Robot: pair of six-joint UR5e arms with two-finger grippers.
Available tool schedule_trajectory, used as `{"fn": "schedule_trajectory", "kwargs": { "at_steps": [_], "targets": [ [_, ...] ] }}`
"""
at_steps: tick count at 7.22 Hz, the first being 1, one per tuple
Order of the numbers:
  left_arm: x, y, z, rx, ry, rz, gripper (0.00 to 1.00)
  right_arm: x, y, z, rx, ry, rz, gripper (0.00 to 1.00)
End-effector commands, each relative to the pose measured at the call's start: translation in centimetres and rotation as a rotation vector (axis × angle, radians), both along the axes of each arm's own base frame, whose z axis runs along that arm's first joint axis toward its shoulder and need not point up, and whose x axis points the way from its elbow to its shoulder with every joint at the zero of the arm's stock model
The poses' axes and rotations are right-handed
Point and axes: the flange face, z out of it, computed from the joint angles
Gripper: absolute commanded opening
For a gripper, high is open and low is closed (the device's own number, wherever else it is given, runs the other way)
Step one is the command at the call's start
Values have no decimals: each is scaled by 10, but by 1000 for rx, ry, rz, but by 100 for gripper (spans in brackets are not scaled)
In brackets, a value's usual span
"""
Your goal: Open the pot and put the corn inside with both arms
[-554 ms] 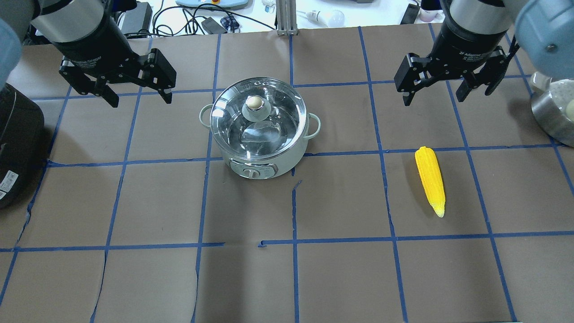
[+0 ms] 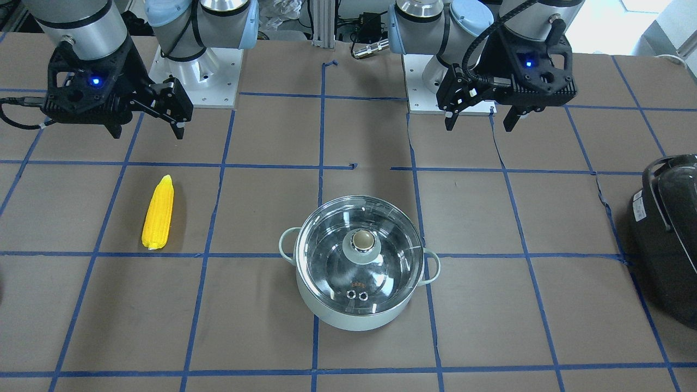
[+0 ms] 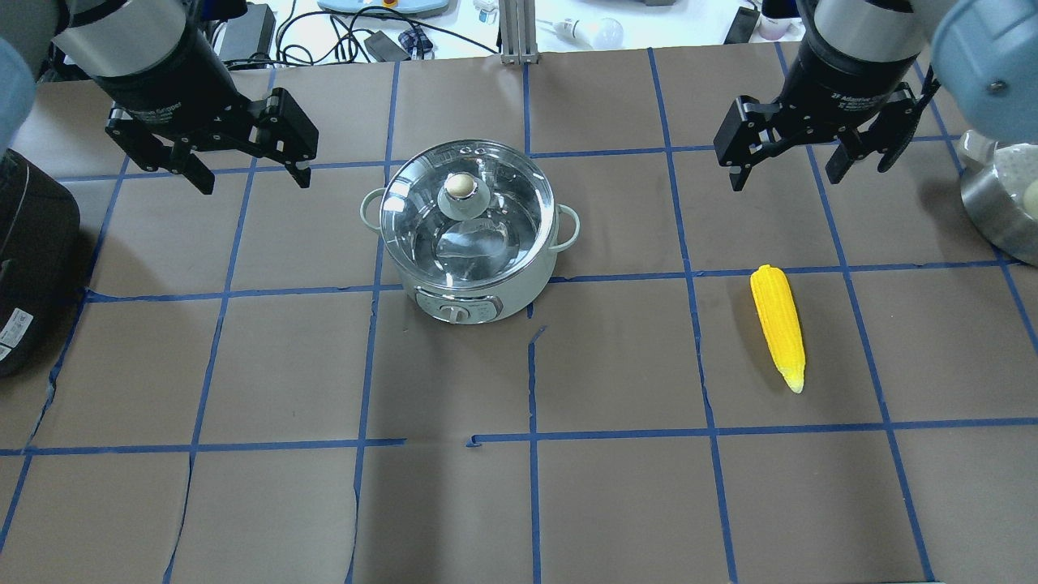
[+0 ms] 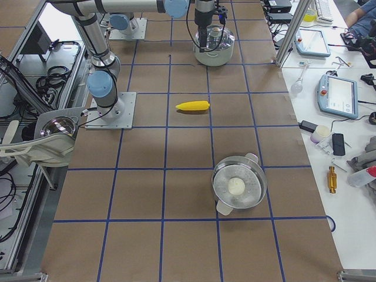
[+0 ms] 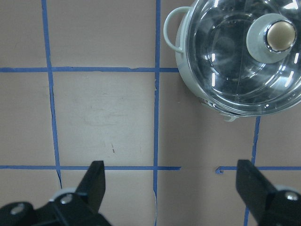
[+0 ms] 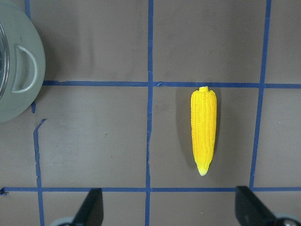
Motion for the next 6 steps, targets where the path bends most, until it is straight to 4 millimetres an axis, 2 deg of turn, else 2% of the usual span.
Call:
{"fn": "schedule_trajectory", "kwargs": {
  "at_steps": [1, 6],
  "targets": [
    [1, 2, 2, -4, -6, -3, 98, 0, 1, 0, 0, -2, -3, 100],
    [1, -1, -1, 0, -6, -3, 98, -1, -2, -4, 13, 6, -3, 100]
  ]
}}
